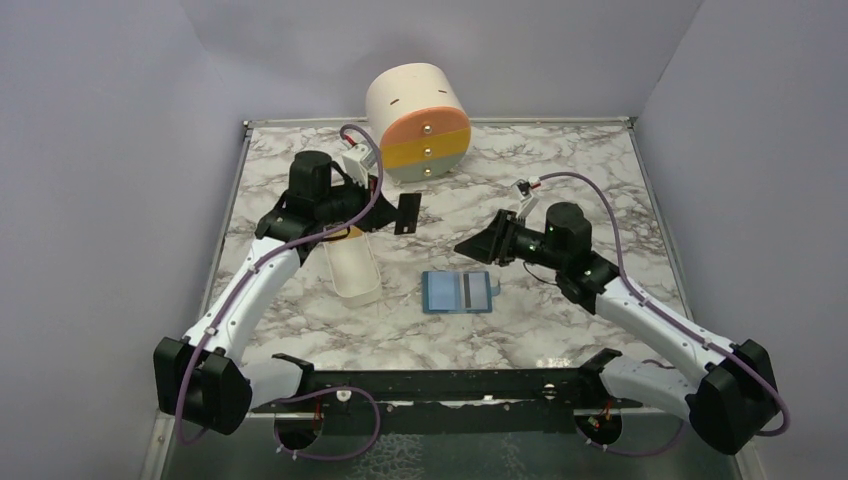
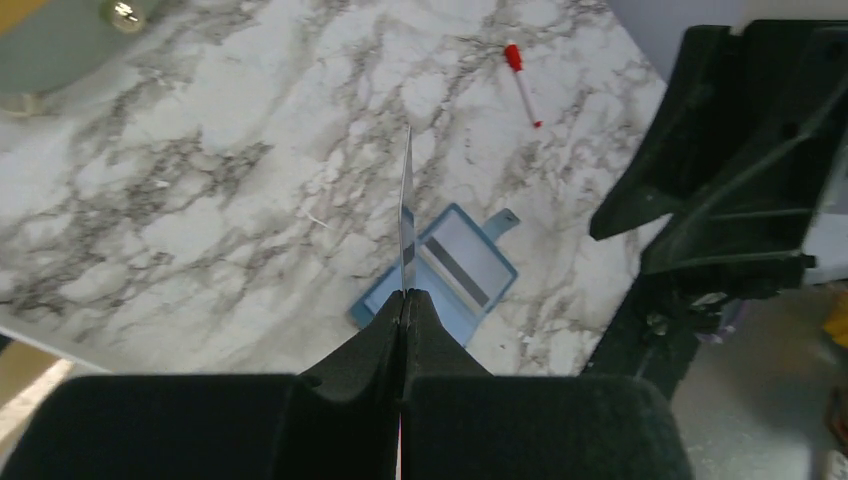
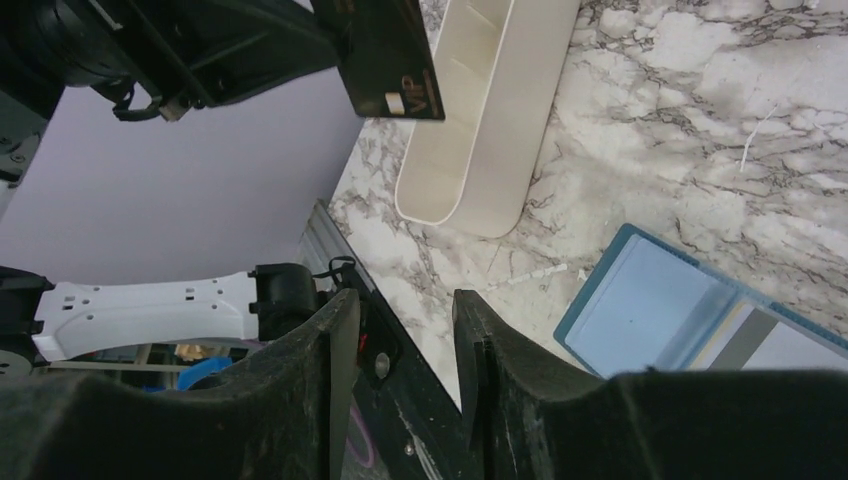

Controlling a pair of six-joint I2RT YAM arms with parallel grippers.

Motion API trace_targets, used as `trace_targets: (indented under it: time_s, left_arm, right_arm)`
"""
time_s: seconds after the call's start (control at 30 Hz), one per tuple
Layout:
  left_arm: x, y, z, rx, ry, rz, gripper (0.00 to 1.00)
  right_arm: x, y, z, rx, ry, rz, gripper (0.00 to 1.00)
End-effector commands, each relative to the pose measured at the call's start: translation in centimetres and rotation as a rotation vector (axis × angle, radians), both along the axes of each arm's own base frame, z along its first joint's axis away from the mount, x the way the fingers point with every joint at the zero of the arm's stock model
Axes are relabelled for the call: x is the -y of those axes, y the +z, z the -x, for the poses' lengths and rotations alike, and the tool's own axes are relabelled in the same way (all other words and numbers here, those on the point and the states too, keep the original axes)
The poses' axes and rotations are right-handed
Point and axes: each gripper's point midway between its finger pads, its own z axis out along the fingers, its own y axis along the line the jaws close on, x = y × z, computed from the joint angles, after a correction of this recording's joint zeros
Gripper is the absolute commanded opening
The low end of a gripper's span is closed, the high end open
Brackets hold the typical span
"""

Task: Put the credit cards into the card holder
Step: Pick up the credit card from the storage box.

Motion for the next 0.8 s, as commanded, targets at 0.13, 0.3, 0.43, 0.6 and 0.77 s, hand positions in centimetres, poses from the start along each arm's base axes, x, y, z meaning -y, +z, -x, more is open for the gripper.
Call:
trace_targets:
  time_s: [0.13,0.3,0.43,0.6,0.77]
  left_arm:
    - [3.3,3.3,4.9,-0.126,-0.176,0.359,0.0]
    - [3.4,3.7,6.4,-0.151,-0.203,0.429,0.0]
    - [3.7,4.0,7.2,-0.187,-0.228,0.485,0.0]
    - [3.7,3.8,7.3,-0.193,-0.226,0.486,0.0]
    - [3.9,2.8,7.4,-0.224,-0.213,0.484,0.0]
  right_arm:
    - [-1.4,2.2,-1.2,0.067,0.021,-0.067,0.45]
    - [-2.1,2.9,-1.9,0.083,0.034,-0.074,0.45]
    - [-2.8,3.7,-2.2,0.098,0.066,-0.093,0.45]
    - [-3.5,4.4,-1.9,0.106,0.12,-0.115,0.45]
    - [-3.9,4.7,-1.7,0.104,0.152,-0.134,0.43]
